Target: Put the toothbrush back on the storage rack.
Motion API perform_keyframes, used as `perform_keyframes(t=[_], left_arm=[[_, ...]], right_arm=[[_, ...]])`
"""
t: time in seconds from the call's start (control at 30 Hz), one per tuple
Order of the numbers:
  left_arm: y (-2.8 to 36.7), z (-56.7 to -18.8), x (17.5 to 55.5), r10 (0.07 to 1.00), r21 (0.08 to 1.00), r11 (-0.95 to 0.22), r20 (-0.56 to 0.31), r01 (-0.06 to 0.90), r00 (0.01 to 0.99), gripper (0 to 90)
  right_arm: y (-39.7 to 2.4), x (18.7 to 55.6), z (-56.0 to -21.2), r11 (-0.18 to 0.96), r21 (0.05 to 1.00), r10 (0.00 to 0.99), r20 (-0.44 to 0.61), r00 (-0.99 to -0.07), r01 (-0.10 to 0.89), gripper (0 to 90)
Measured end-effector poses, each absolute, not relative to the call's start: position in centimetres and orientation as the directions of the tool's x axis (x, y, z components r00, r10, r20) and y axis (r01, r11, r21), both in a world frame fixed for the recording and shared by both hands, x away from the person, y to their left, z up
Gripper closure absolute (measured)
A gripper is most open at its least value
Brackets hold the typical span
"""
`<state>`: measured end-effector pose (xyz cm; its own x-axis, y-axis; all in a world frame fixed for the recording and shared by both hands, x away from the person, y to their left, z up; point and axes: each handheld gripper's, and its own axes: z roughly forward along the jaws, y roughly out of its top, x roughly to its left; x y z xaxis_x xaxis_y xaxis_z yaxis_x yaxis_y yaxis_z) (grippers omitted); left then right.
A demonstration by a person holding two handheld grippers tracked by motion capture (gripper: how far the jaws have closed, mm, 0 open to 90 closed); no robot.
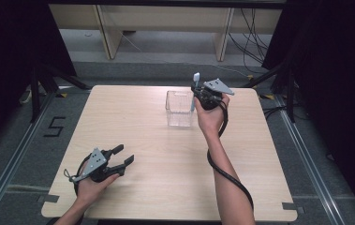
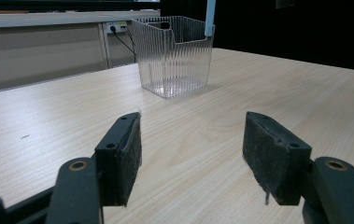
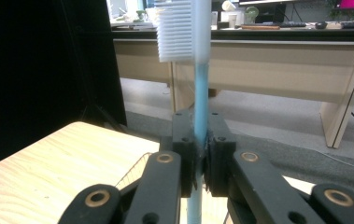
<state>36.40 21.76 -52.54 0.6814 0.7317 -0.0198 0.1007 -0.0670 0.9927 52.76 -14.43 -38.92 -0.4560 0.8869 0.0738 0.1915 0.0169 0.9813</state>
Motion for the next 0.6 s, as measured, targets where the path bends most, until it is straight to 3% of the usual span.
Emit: perform_keyframes(t=[0.6], left_arm=[[21.73,-52.53,36.38,0.731,0.992,-0.071,-0.018,0.102,0.682,37.3]], right_arm=[[-14.40,52.88,-39.96,0.018,0.974,0.891,0.086,-0.446,0.225,85.1]])
